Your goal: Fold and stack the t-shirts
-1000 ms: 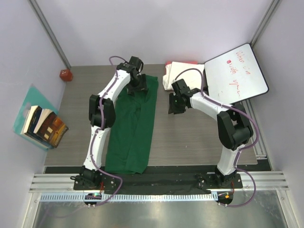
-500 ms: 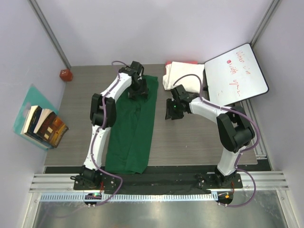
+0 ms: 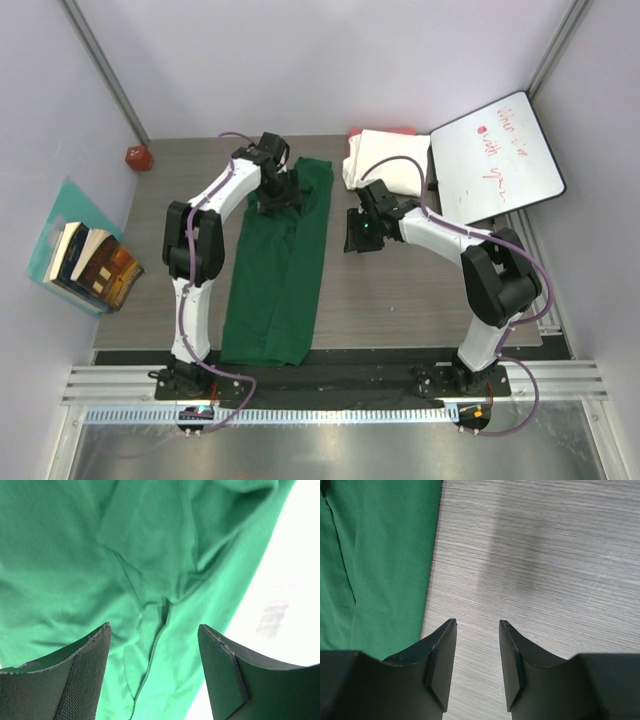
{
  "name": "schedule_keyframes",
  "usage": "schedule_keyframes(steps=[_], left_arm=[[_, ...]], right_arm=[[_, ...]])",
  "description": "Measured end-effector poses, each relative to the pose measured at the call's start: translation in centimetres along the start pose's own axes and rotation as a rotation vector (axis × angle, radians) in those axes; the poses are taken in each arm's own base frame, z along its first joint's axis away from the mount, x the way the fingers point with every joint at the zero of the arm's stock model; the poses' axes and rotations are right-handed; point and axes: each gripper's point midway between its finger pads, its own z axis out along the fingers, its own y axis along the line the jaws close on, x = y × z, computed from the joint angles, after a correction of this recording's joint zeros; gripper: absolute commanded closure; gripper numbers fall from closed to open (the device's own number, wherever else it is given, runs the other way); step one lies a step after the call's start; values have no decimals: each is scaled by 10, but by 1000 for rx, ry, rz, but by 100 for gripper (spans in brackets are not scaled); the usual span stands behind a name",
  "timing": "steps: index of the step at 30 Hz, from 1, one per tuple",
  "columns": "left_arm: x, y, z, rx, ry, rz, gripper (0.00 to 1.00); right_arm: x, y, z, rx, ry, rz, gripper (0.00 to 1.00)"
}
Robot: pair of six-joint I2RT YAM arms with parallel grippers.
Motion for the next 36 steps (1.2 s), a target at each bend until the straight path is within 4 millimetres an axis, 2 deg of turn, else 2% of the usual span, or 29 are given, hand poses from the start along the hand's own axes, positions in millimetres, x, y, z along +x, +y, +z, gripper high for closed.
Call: schedule_keyframes(steps=[4, 11, 25, 28, 36], left_arm=[[16, -1, 2, 29, 35, -1, 30], [50, -5, 25, 44, 132, 28, 30], [49, -22, 34, 113, 143, 45, 34], [48, -25, 35, 130, 142, 47, 30], [36, -12, 32, 75, 88, 52, 26]], right_arm=[[1, 1, 0, -4, 3, 0, 55], [16, -5, 2, -3, 37, 3, 55], [26, -8, 5, -6, 58, 6, 56], [26, -7, 5, -8, 56, 6, 56], [30, 0, 4, -27, 67, -8, 53]])
